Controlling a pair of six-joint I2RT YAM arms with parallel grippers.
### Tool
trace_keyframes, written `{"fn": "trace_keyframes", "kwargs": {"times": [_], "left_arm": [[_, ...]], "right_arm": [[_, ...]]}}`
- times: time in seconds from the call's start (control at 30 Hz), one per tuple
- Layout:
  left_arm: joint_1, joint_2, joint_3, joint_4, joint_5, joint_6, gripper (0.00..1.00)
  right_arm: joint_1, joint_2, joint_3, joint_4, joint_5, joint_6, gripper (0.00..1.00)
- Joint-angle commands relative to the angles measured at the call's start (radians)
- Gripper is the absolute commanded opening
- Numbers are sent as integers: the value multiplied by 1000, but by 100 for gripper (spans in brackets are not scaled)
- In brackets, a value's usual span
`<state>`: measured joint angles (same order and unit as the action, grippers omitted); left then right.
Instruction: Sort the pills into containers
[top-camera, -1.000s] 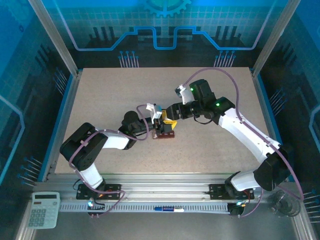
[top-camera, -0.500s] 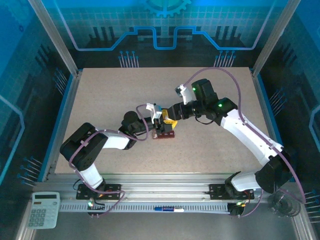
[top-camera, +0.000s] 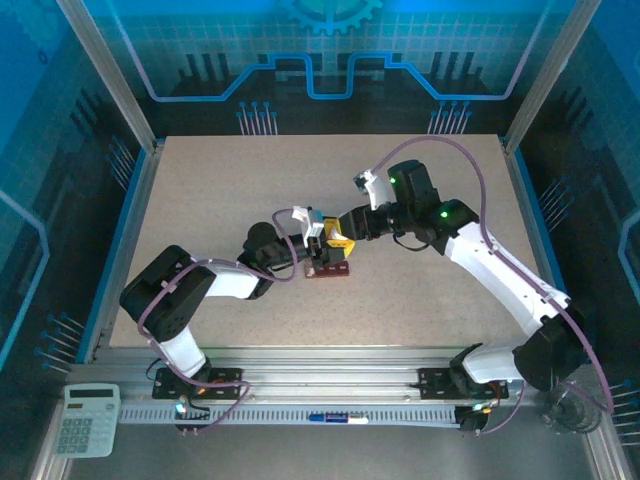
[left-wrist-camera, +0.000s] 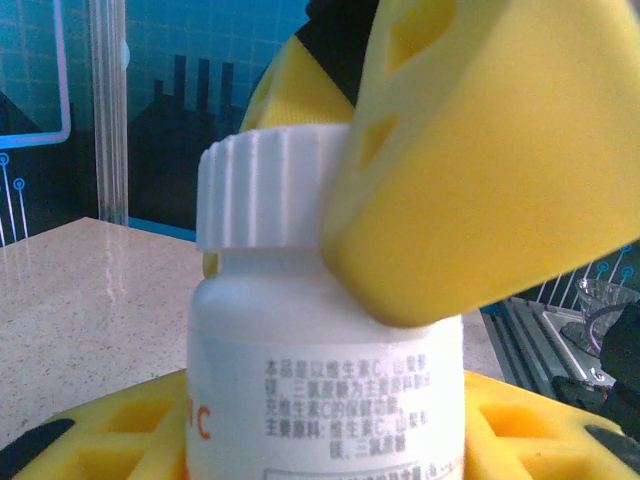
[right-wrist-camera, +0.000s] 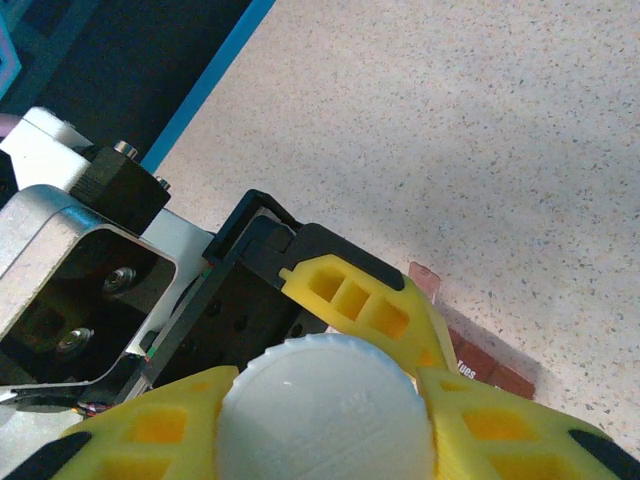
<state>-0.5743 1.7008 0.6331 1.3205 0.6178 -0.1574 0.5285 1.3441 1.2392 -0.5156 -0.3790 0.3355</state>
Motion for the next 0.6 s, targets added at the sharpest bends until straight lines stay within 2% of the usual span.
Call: {"fn": "trace_keyframes", "kwargs": {"times": [0.0, 0.03, 0.07, 0.1, 0.37, 0.57], "left_arm": [[-1, -25, 12, 80, -19, 31, 27], [-2, -26, 8, 80, -24, 32, 34], [-2, -27, 3, 80, -28, 36, 69], [-2, -28, -2, 80, -28, 43, 99], [-8, -56, -84, 81, -56, 57, 99], [-9, -85, -143, 82, -107, 67, 99]], "right_arm": [[-35, -32, -37, 12, 57, 51, 25], [-39, -36, -44, 16, 68, 58, 25], [-44, -41, -53, 21, 83, 65, 25], [-50, -47, -63, 27, 96, 72, 25], [-109, -78, -151, 49, 160, 96, 24], [-114, -128, -244, 41, 233, 68, 25]]}}
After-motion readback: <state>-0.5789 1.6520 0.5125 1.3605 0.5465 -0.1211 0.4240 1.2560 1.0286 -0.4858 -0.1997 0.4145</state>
